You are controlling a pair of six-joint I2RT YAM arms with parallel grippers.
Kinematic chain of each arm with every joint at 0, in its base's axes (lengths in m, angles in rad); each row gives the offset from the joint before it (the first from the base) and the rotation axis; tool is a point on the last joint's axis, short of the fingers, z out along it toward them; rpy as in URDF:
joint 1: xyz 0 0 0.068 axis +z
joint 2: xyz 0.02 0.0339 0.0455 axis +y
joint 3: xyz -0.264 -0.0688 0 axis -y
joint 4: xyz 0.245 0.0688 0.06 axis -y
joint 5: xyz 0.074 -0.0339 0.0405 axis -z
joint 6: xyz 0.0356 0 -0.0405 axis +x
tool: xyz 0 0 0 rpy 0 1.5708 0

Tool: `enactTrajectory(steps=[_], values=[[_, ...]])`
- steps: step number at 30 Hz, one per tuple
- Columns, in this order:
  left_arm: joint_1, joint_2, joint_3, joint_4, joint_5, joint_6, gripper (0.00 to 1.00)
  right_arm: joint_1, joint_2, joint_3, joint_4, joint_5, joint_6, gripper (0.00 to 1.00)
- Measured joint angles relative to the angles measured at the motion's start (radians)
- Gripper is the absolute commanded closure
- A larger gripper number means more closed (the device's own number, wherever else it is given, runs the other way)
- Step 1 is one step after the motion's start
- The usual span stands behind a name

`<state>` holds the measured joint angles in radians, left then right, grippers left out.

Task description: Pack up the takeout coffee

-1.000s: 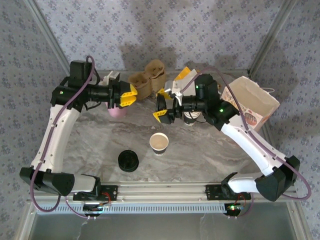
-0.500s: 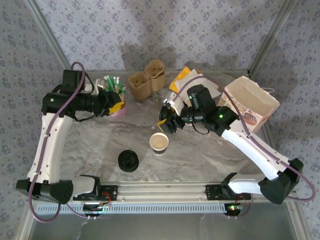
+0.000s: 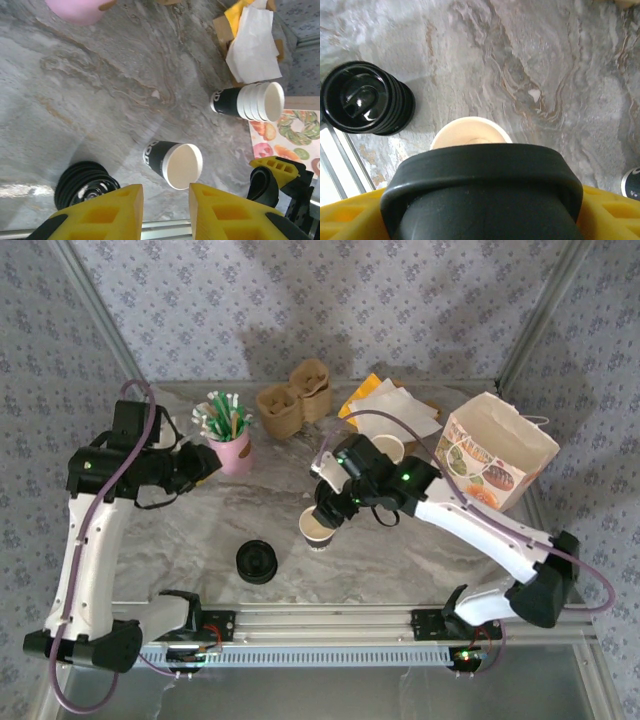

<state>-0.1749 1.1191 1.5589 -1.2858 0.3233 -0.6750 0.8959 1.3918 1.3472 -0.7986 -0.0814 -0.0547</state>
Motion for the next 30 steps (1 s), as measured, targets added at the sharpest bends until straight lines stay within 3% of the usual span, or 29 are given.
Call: enactTrajectory(steps=[13,30], values=[[-0.005,-0.06,-0.027,-0.032,-0.071,0.081,0.7,0.096,0.239,0.173,-0.13,0.097,0.072,0.22],[-0.063,-0.096,-0.027,-0.043,-0.13,0.117,0.68,0.132,0.316,0.169,-0.168,0.15,0.117,0.16]])
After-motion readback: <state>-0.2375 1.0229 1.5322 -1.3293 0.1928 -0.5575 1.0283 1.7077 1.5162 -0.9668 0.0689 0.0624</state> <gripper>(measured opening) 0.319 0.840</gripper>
